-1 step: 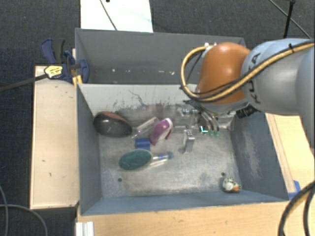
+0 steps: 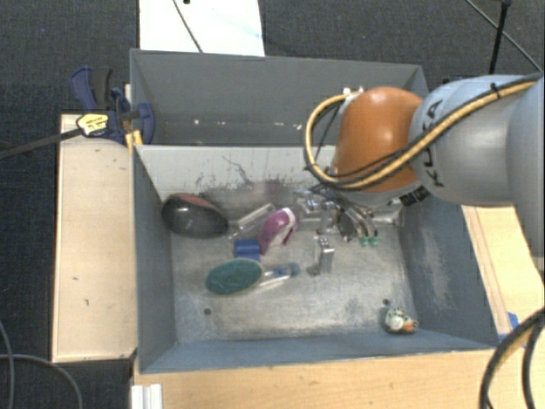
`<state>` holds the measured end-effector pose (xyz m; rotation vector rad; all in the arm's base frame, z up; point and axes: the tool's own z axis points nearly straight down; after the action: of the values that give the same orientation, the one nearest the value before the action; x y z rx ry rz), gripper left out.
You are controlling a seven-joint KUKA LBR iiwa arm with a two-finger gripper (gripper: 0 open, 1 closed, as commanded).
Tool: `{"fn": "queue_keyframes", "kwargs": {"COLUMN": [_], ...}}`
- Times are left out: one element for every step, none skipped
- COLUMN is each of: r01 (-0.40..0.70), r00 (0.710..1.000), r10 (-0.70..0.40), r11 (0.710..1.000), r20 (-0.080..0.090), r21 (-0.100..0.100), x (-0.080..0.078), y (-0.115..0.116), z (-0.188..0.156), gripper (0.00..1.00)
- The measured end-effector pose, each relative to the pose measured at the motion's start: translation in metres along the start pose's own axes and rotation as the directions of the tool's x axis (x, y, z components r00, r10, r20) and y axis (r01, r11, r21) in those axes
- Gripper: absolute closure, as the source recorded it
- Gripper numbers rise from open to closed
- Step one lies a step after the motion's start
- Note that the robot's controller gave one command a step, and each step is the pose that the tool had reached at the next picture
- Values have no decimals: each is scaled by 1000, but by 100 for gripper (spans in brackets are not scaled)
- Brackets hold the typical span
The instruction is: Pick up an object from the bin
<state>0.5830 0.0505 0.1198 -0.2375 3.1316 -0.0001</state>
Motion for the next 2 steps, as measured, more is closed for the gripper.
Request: {"fn": "queue_keyframes", "kwargs": {"r01": [127,122], "r00": [992,993], "r10": [-127,-122], "r11": [992,993], "r20": [7,3], "r21": [1,5], "x": [104,112], "y": [-4,-84], "z": [49,31], "gripper": [0,0]}}
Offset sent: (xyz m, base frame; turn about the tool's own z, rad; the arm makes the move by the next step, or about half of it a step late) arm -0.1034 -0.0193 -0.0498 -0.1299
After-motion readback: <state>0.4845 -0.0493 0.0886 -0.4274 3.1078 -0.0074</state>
